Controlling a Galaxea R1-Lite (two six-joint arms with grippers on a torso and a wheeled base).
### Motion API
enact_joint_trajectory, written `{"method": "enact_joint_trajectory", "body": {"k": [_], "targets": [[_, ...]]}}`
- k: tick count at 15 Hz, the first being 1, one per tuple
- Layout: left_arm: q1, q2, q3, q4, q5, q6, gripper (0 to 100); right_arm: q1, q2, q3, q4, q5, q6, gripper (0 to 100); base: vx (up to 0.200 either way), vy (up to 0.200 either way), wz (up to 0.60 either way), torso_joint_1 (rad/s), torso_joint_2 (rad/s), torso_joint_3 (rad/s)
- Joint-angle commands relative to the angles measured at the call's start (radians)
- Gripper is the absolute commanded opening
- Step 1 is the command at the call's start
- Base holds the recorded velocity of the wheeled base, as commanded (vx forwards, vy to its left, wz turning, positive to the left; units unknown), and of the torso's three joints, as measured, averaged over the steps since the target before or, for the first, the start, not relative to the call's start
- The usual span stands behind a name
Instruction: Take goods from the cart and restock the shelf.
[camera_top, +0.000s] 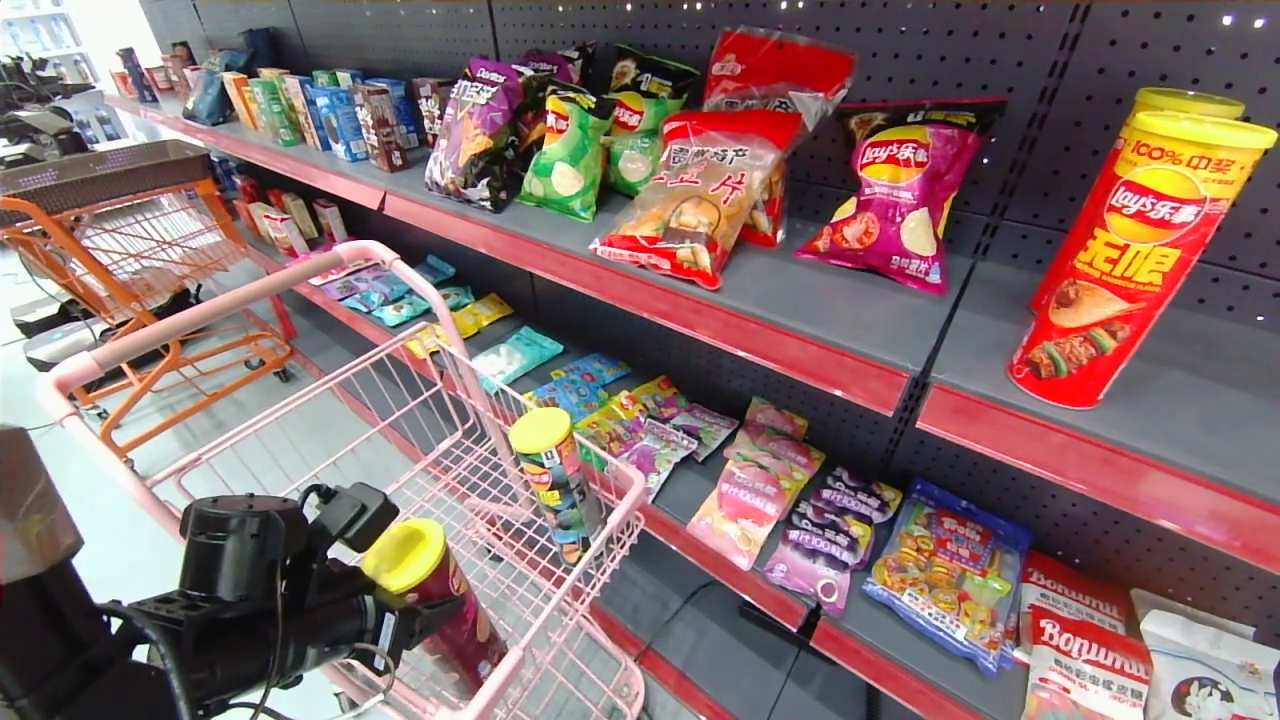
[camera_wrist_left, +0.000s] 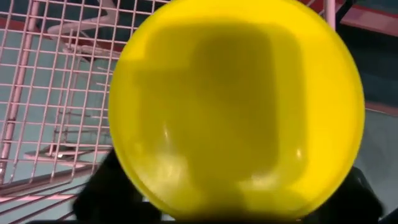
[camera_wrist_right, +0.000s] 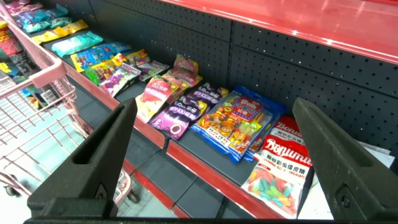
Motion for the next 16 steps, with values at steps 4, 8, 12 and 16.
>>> {"method": "enact_joint_trajectory", "body": {"k": [4, 8, 12, 16], "targets": [[0.000, 0.039, 0.005, -0.031, 0.001, 0.001, 0, 0.000, 0.001, 0.000, 0.000, 0.001, 0.001, 100, 0.000, 0.000, 0.00, 0.000, 0.00, 0.000], [0.020, -0.008, -0.001, -0.097, 0.004, -0.017, 0, 0.000, 0.001, 0.000, 0.000, 0.001, -0.001, 100, 0.000, 0.000, 0.00, 0.000, 0.00, 0.000], [0.071, -0.119, -0.093, -0.097, 0.003, -0.025, 0, 0.000, 0.001, 0.000, 0.000, 0.001, 0.001, 100, 0.000, 0.000, 0.00, 0.000, 0.00, 0.000], [0.094, -0.226, -0.144, -0.057, 0.012, -0.077, 0, 0.000, 0.001, 0.000, 0.000, 0.001, -0.001, 100, 0.000, 0.000, 0.00, 0.000, 0.00, 0.000]]}}
